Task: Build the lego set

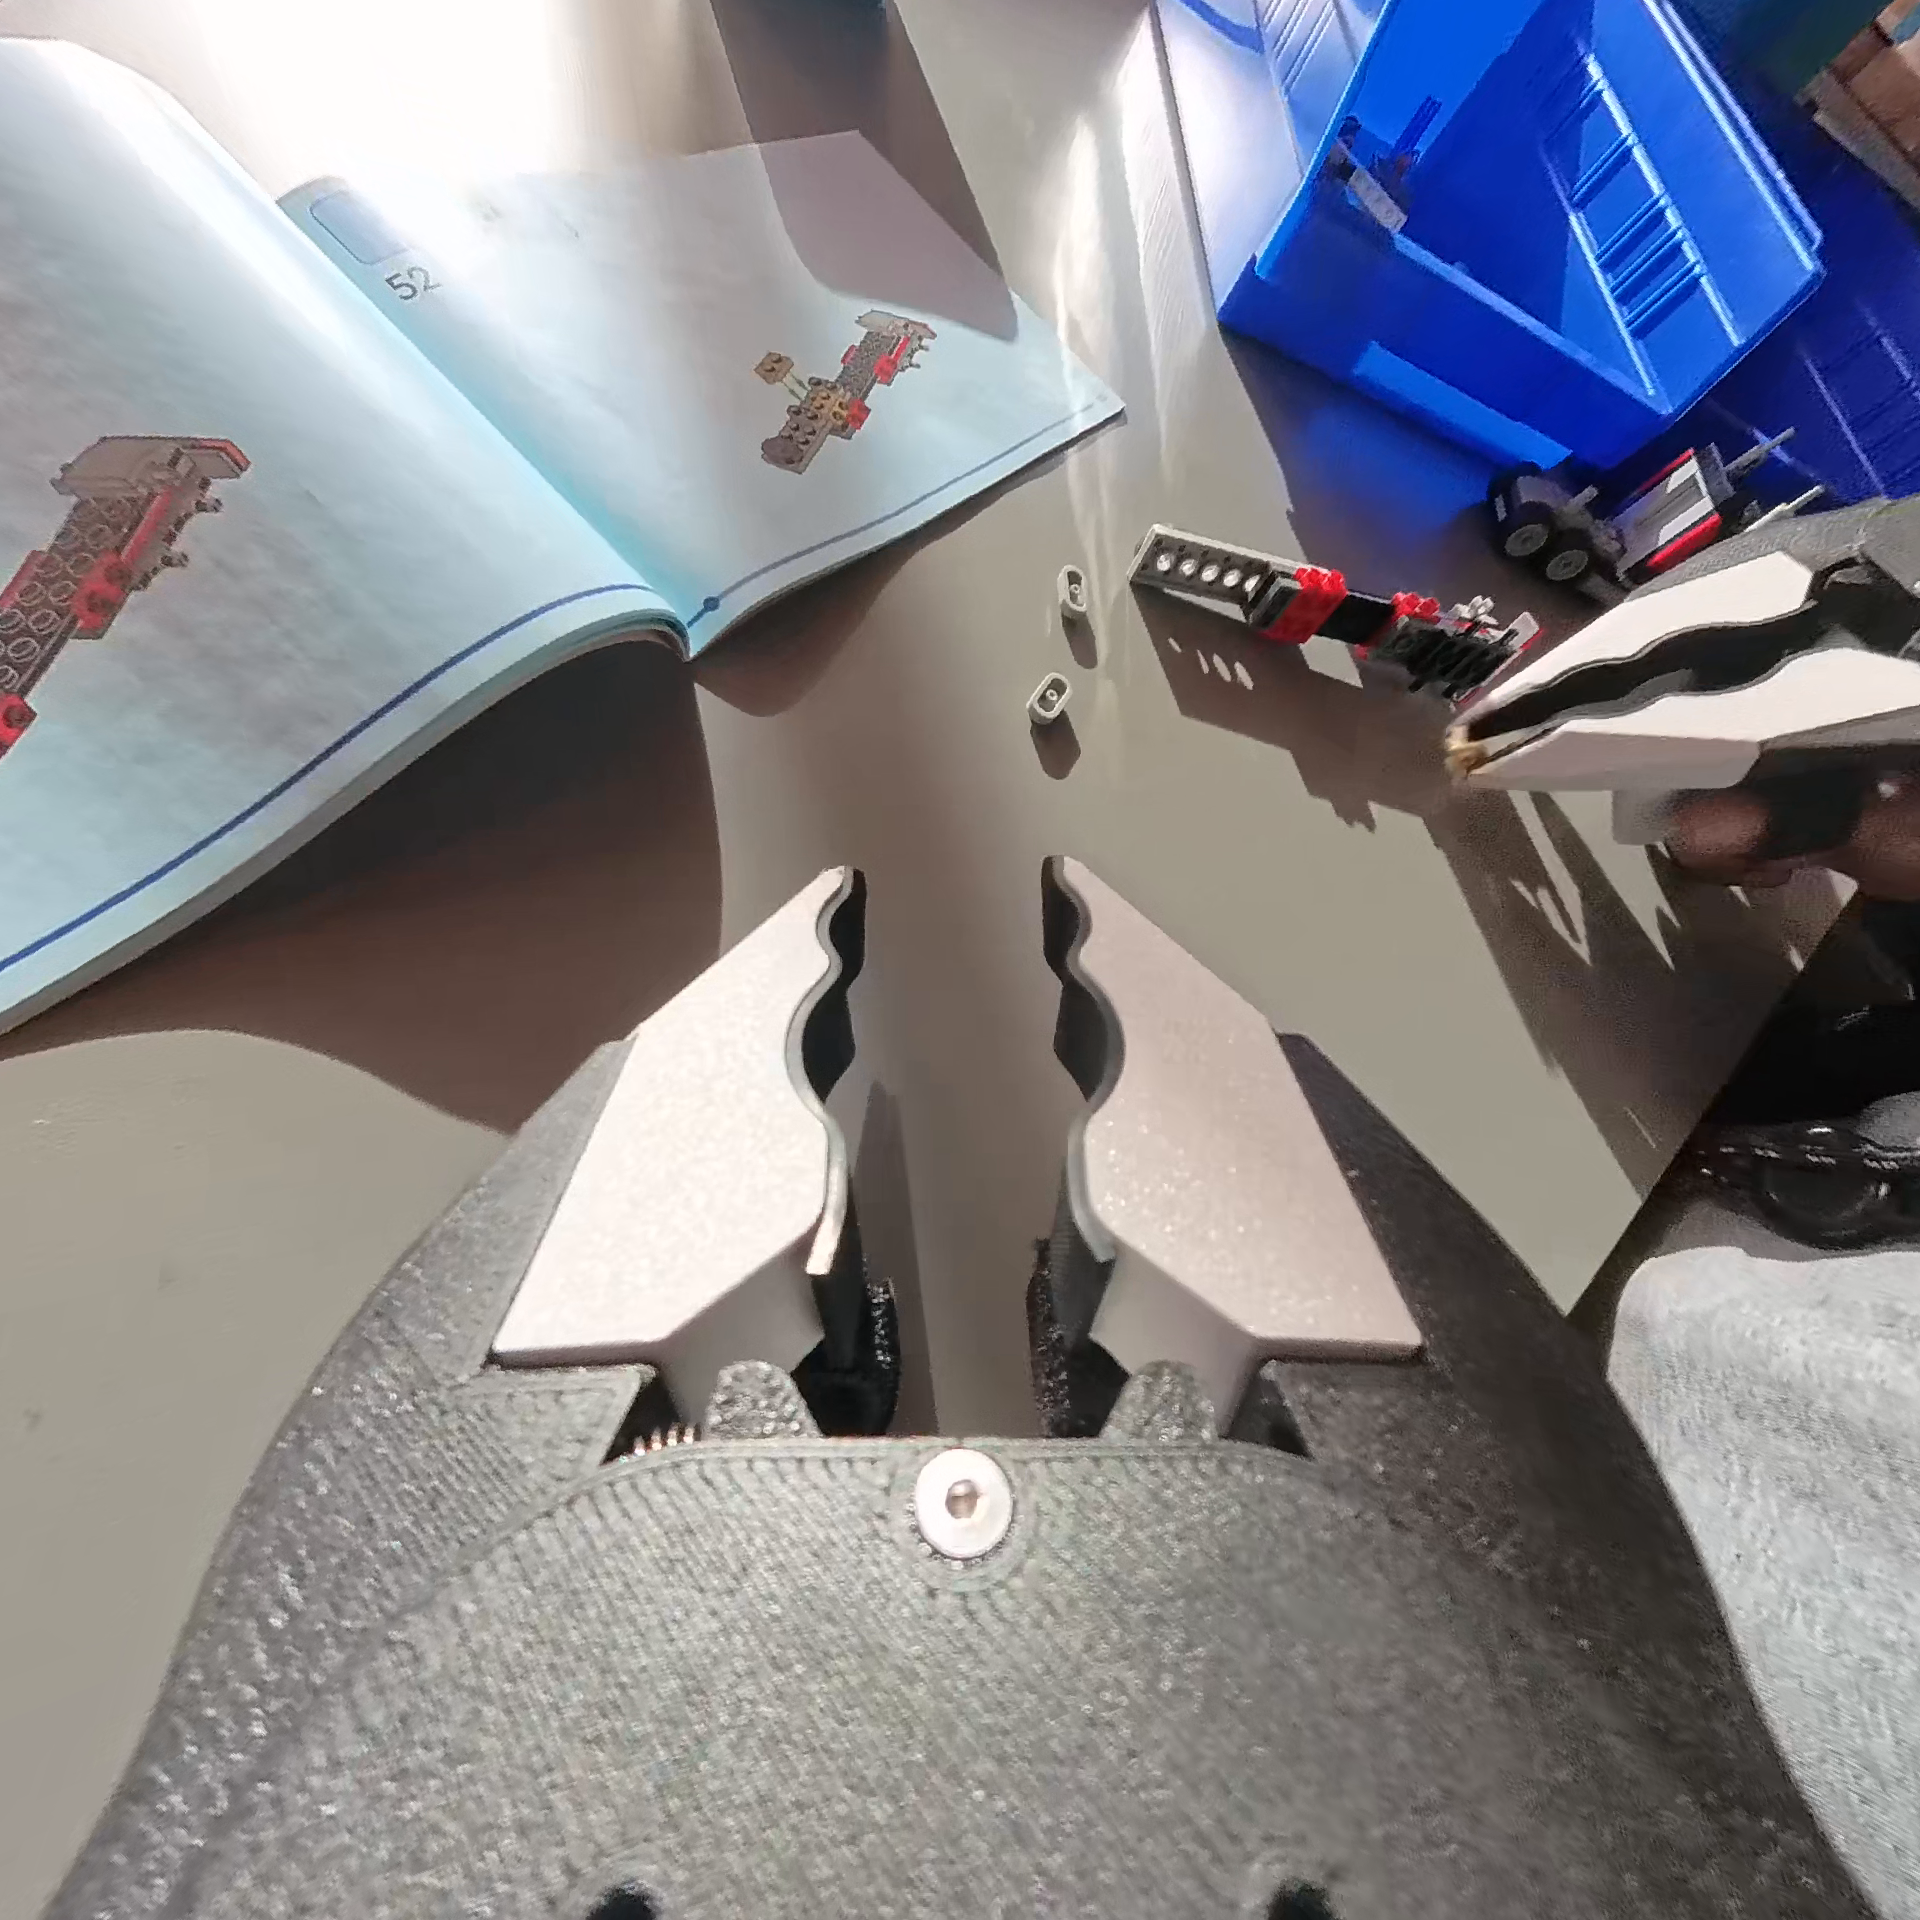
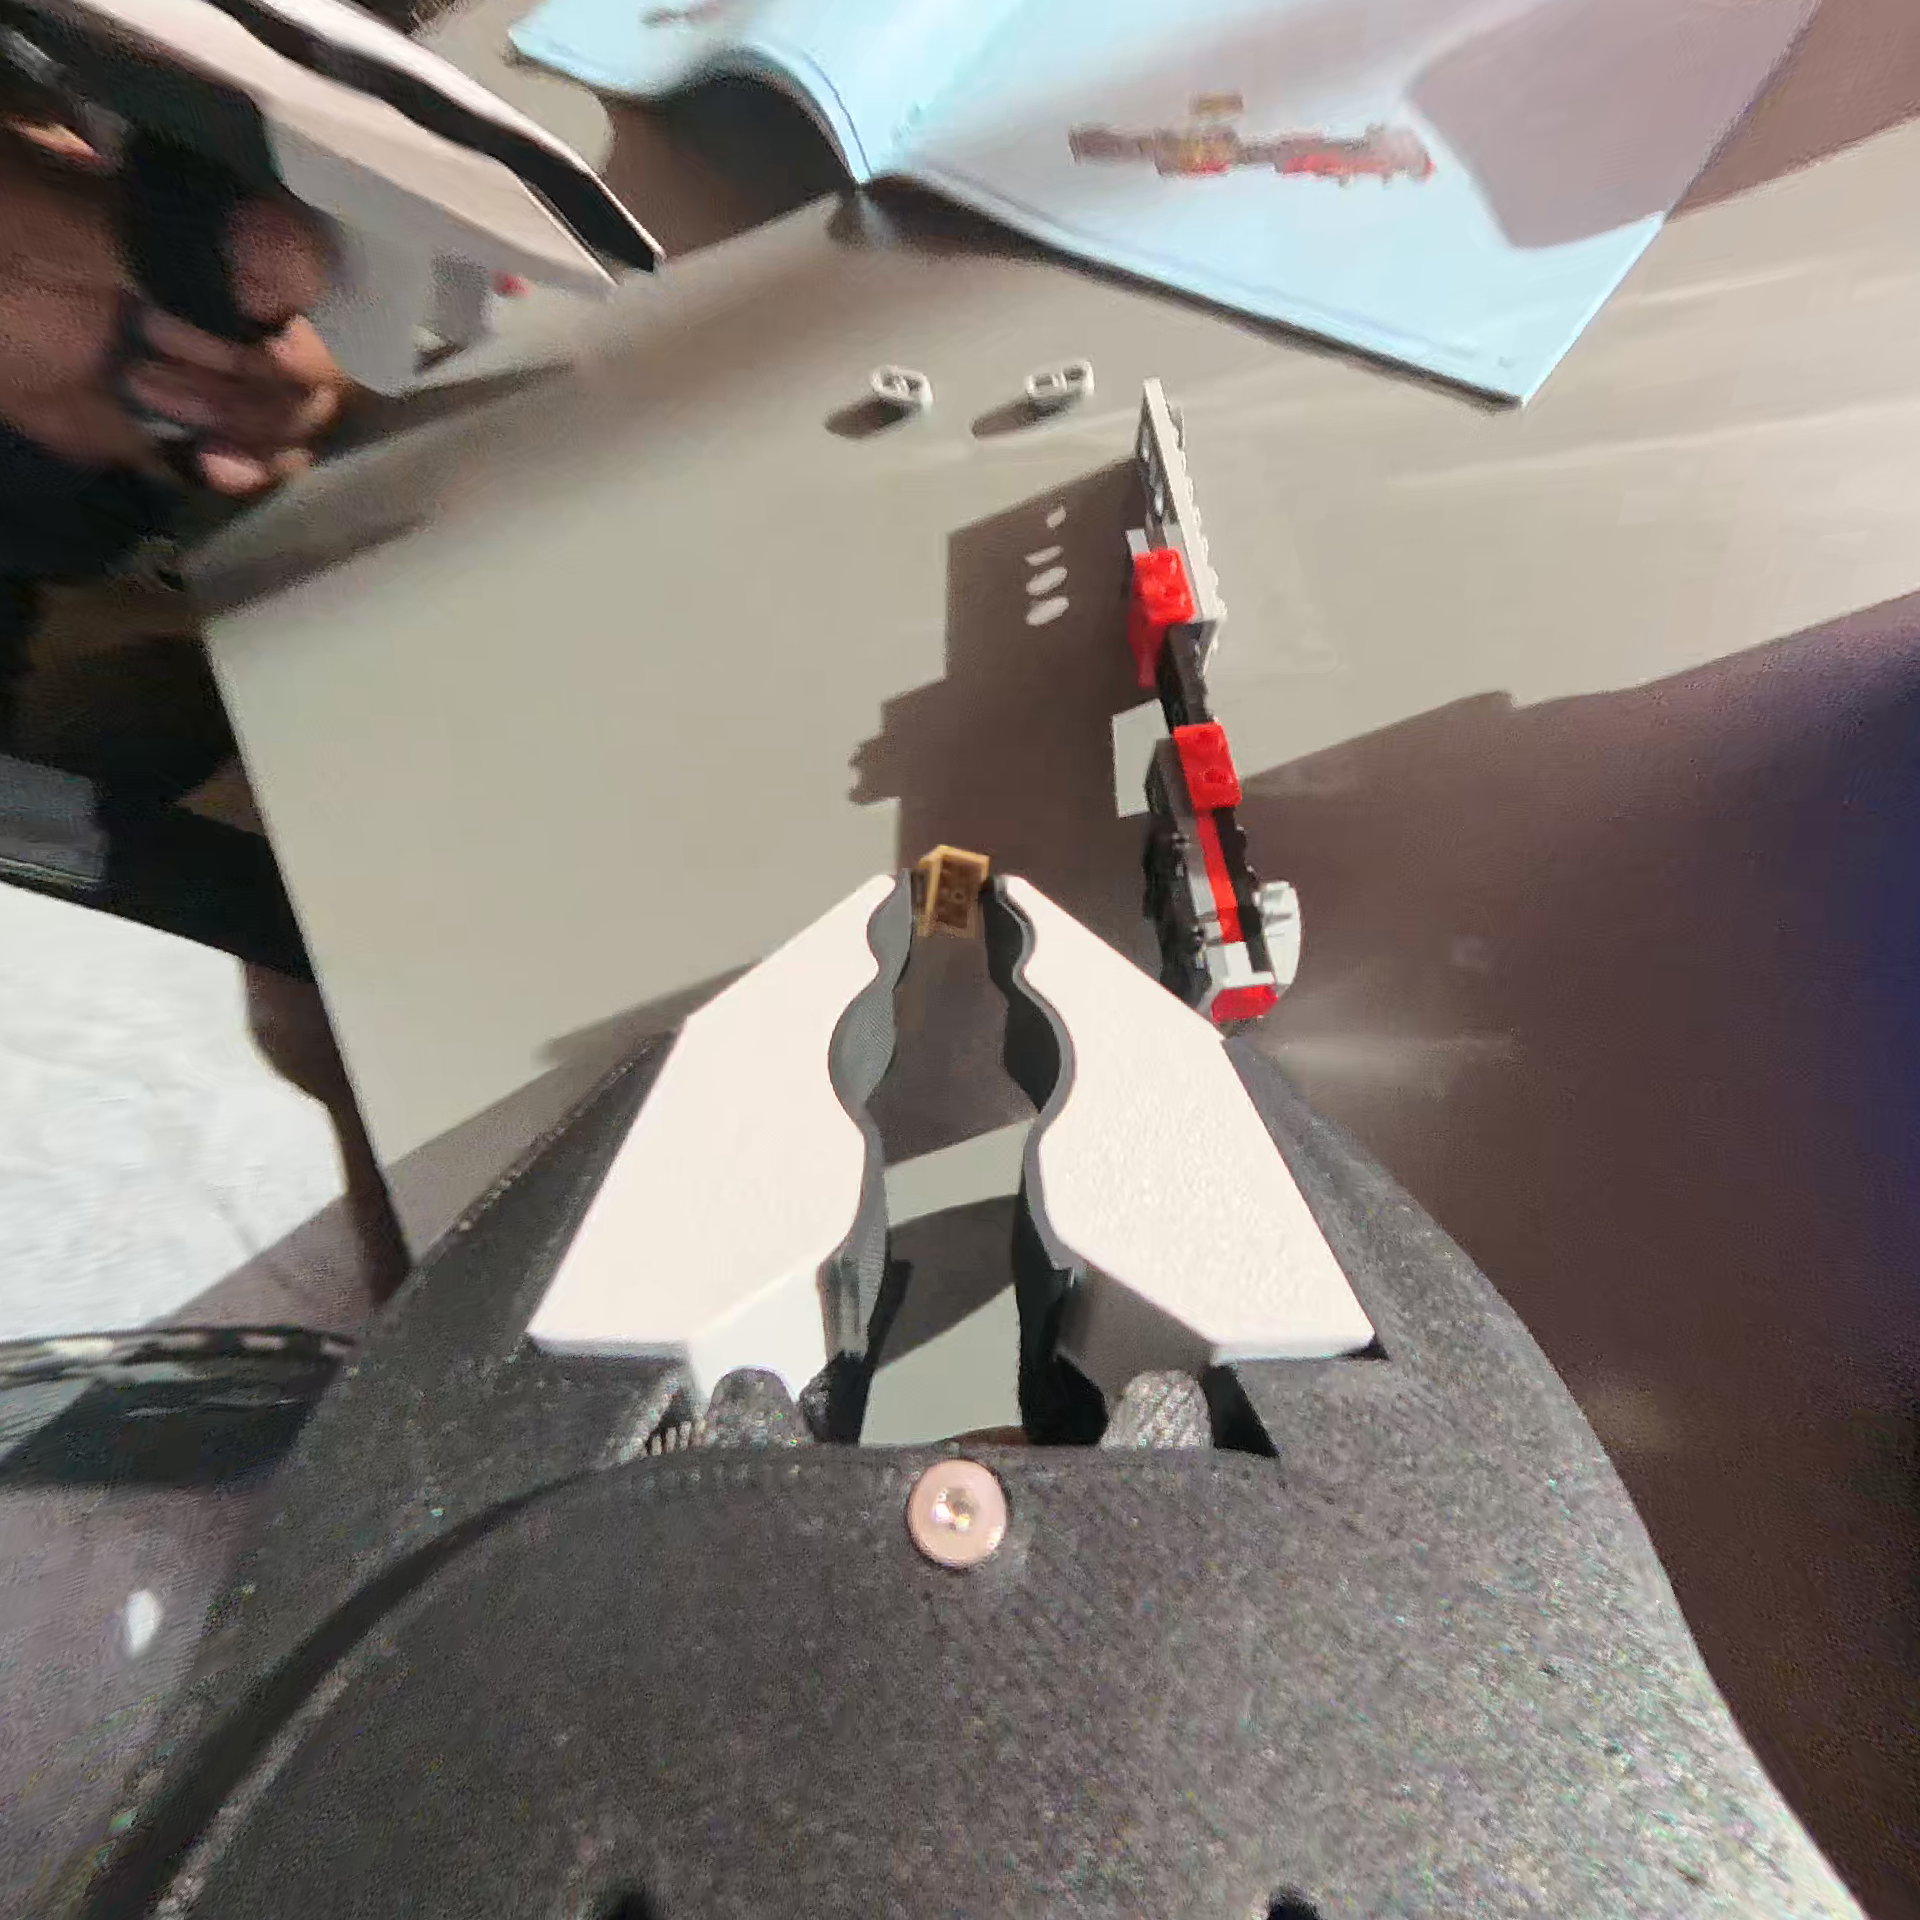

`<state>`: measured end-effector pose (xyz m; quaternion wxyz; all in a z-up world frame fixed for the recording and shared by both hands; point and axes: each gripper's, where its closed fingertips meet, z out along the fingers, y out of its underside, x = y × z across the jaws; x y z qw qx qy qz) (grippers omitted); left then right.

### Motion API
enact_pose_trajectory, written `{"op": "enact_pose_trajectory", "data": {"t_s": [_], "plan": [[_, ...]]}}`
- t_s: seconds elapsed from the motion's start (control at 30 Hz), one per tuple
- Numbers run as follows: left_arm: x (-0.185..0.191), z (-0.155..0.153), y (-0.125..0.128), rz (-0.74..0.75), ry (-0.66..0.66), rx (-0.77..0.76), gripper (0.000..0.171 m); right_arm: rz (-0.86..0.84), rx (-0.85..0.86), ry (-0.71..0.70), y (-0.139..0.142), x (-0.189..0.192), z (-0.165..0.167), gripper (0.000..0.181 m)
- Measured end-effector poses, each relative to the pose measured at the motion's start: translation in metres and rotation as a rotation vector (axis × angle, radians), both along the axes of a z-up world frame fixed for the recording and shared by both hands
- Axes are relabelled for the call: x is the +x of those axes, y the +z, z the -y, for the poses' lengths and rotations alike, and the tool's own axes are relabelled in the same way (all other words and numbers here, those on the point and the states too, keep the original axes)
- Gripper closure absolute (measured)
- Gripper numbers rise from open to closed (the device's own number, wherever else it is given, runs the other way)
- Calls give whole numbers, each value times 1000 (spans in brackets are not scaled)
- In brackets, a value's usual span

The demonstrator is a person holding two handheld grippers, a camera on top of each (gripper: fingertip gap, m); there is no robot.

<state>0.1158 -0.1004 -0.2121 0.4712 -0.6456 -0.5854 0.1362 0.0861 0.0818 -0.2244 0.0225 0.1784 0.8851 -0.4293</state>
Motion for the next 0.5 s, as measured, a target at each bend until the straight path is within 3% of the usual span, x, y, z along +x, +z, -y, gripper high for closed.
{"op": "enact_pose_trajectory", "data": {"t_s": [0.17, 0.27, 0.5], "plan": [[0, 0, -1, 6, 2, -7, 136, -42, 10, -29, 1, -6, -8, 149], [0, 0, -4, 16, 6, -35, 136, -73, -50, -46, 11, -10, -17, 148], [-5, 2, -11, 45, 31, -111, 136, -59, -450, -114, 66, -19, -42, 150]]}}
